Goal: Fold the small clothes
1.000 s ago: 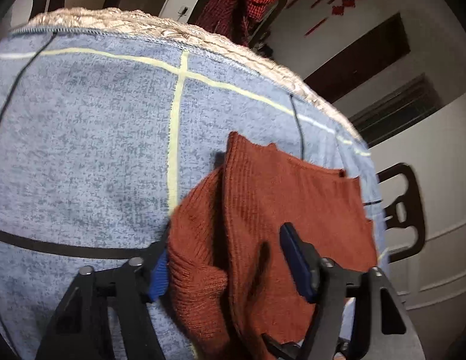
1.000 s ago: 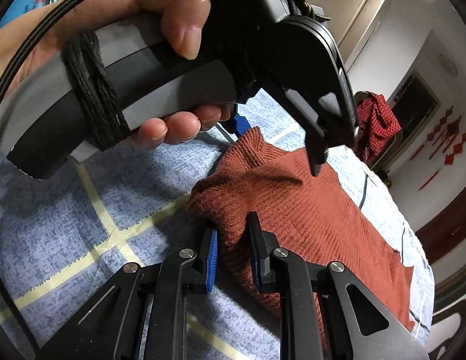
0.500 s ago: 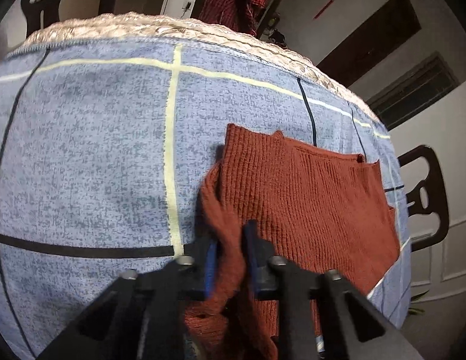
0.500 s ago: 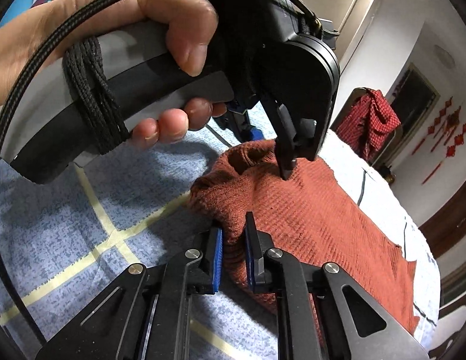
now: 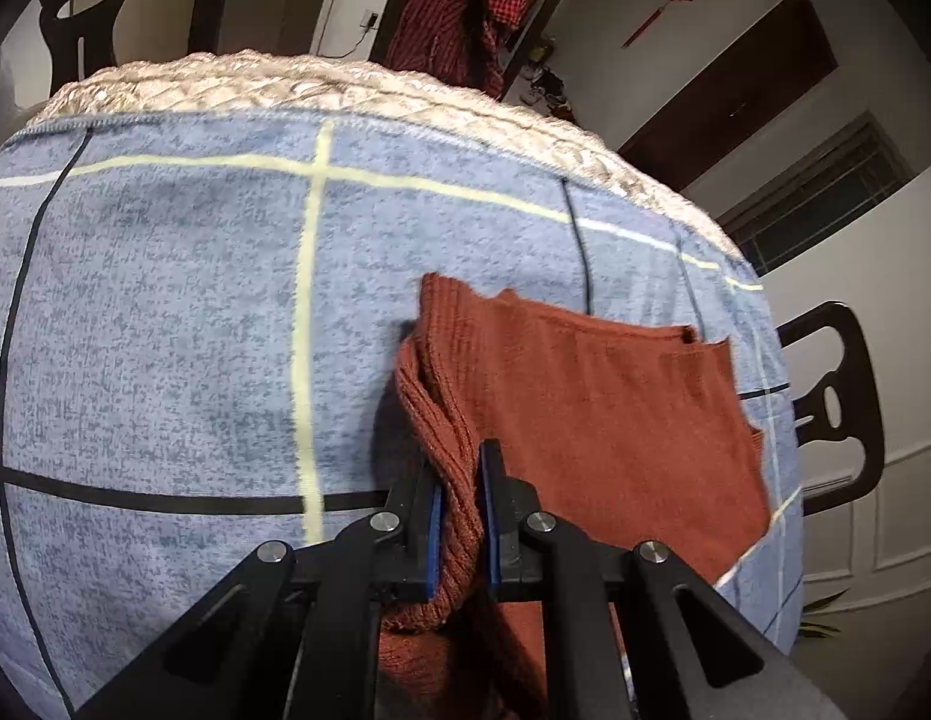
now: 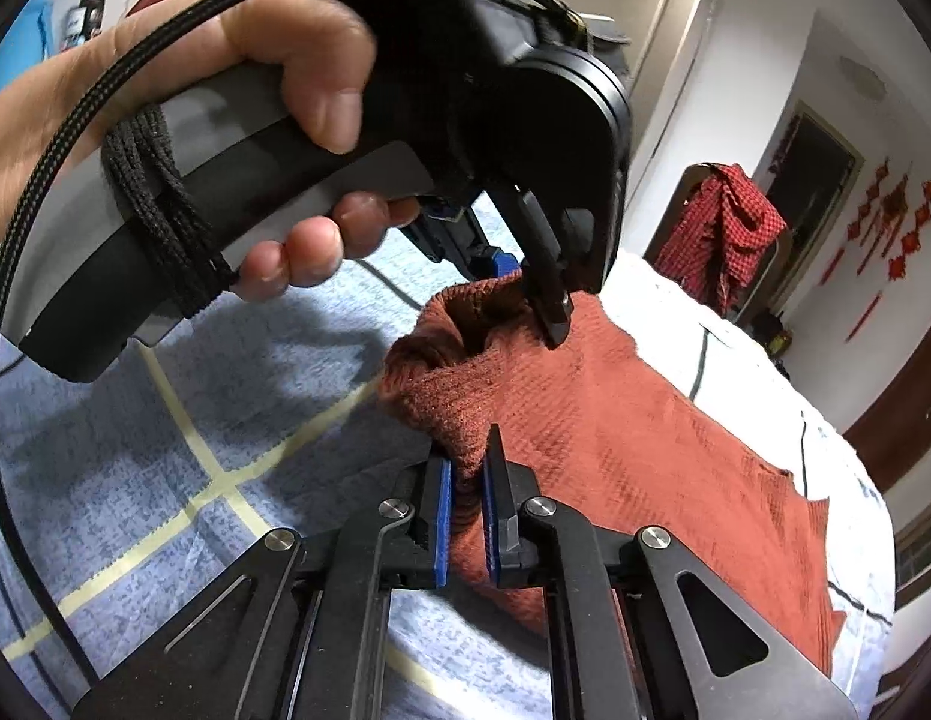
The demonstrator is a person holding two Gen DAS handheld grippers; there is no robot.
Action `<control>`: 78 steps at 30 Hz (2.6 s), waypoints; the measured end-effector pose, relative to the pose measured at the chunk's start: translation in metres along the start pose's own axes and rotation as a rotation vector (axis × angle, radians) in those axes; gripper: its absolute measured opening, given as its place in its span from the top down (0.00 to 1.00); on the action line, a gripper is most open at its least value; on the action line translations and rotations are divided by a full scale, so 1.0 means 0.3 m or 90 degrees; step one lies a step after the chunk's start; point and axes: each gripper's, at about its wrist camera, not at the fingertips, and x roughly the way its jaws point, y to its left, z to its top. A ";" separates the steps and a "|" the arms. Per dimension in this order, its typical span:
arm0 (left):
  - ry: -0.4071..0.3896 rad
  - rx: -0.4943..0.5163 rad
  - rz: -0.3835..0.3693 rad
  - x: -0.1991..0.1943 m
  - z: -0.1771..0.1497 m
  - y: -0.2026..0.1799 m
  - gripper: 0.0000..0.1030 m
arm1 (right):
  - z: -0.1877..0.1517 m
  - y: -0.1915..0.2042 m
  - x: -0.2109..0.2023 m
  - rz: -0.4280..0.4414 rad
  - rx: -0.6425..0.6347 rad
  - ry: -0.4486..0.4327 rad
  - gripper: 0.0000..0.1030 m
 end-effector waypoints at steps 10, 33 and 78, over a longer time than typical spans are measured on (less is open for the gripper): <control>-0.016 0.030 -0.020 -0.043 0.028 -0.191 0.88 | -0.030 -0.129 -0.119 -0.013 0.066 -0.042 0.93; 0.008 0.125 -0.015 0.110 0.030 -0.719 0.88 | -0.241 -0.443 -0.311 -0.073 0.209 -0.072 0.93; 0.036 0.154 -0.002 0.303 -0.028 -0.934 0.45 | -0.625 -0.802 -0.333 0.093 0.552 0.003 0.90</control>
